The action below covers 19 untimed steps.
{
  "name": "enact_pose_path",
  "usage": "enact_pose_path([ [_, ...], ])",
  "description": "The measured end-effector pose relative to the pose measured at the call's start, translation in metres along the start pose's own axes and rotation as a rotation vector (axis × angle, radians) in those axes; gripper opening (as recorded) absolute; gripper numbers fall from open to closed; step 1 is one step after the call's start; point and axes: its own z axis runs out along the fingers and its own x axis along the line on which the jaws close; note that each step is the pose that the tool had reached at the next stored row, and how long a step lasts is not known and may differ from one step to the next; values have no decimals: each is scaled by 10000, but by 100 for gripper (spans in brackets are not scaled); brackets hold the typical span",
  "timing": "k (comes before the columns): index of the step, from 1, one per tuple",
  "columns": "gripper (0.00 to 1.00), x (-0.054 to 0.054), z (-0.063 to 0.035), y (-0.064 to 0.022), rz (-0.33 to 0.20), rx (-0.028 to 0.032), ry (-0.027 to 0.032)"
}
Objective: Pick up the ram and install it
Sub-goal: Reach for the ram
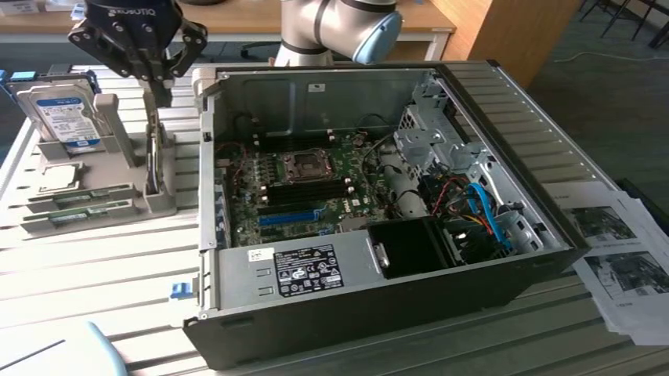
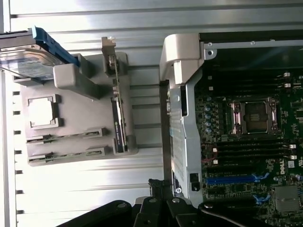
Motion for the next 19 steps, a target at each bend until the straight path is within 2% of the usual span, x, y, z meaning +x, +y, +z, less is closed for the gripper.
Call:
enact_pose_path([
  [19,9,410,4,-31,2,6,67],
])
